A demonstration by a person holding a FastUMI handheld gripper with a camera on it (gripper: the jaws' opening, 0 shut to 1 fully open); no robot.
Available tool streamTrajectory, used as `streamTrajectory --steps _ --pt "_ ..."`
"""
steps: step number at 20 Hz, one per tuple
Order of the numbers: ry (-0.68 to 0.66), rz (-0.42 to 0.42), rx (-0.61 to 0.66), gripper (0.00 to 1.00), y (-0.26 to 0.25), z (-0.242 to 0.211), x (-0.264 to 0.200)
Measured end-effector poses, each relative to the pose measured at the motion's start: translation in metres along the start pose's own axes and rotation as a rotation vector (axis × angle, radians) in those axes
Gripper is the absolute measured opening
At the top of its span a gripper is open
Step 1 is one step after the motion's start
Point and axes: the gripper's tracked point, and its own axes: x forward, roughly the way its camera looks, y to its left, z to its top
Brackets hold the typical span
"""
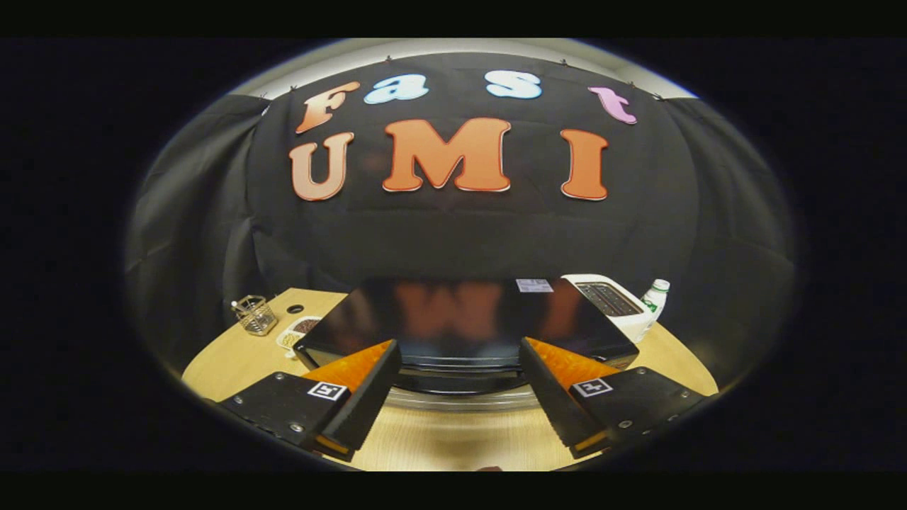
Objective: Open the toaster oven, put the food inside, and close the toaster oven door.
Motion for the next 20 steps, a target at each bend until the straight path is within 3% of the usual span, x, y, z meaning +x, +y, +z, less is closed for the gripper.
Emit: streamTrajectory --steps 4,9,20 --pt "0.024 0.019 0.073 0.99 0.003 -0.012 0.003" --pt "0.034 0.012 0.064 0.99 0.0 -0.016 0.001" --pt "0.037 0.037 0.061 0.99 0.001 -0.055 -0.056"
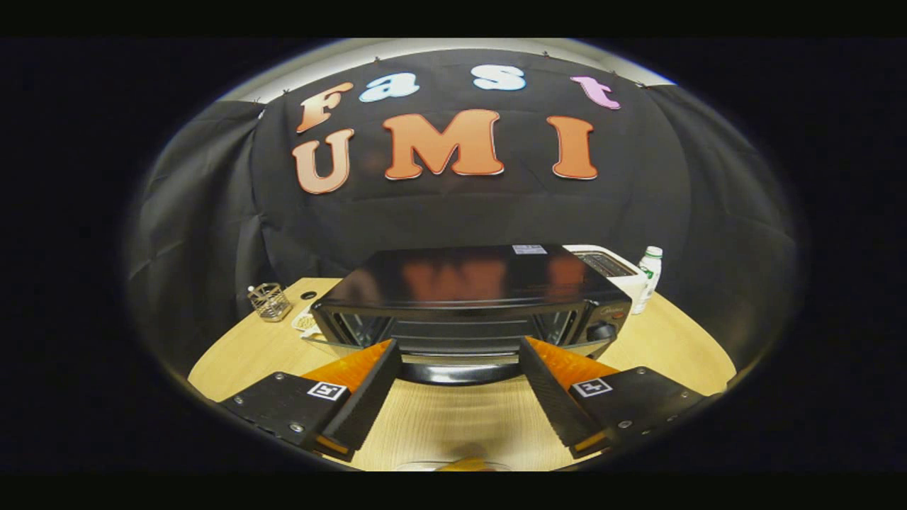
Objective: Open the toaster oven, put the food inside, and close the toaster oven door.
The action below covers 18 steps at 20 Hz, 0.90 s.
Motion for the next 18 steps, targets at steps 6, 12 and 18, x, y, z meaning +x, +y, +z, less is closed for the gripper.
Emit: streamTrajectory --steps 6,12,18 --pt "-0.007 -0.006 -0.007 0.99 -0.001 -0.034 -0.024" --pt "0.005 0.001 -0.061 0.99 -0.001 -0.078 -0.039" --pt "-0.005 -0.015 -0.118 0.98 -0.005 -0.11 -0.042"
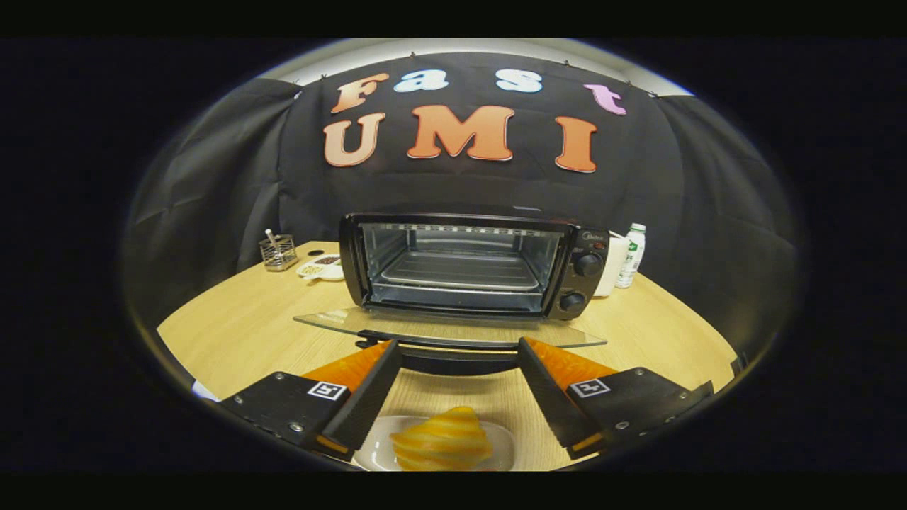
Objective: Open the toaster oven, put the food inside, and close the toaster oven door.
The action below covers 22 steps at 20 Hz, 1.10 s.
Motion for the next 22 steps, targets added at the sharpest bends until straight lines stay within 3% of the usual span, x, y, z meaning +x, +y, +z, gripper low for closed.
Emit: streamTrajectory --steps 6,10,16,22 --pt "0.116 0.018 0.08 0.99 -0.003 -0.048 0.002" --pt "0.149 0.034 0.197 0.98 -0.006 -0.049 0.003" --pt "0.3 0.042 0.23 0.98 -0.004 -0.083 0.013" --pt "0.267 0.06 0.282 0.97 -0.007 -0.067 0.005"
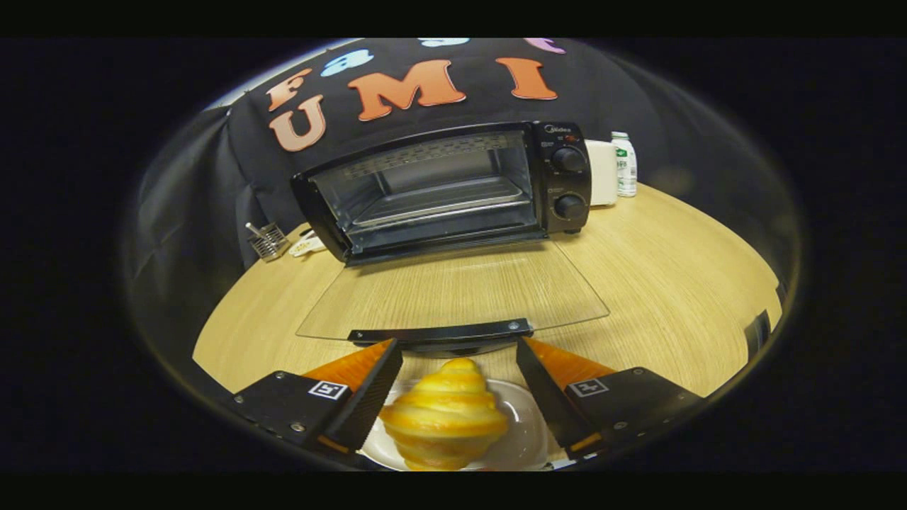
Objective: Open the toaster oven, put the food inside, and close the toaster oven door.
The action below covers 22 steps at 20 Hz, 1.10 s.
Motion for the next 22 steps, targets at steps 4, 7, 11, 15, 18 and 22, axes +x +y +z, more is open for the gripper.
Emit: streamTrajectory --steps 4,7,11,15,18,22 --pt "-0.067 -0.034 -0.038 0.98 -0.004 0.013 -0.018" --pt "-0.114 -0.039 -0.035 0.99 -0.002 0.016 -0.042" --pt "-0.156 -0.078 -0.041 0.99 -0.002 -0.008 -0.071" --pt "-0.176 -0.101 -0.002 0.99 0.003 -0.037 -0.09" --pt "-0.196 -0.131 -0.005 0.99 0.006 -0.051 -0.096" --pt "-0.183 -0.153 -0.015 0.99 0.014 -0.069 -0.092"
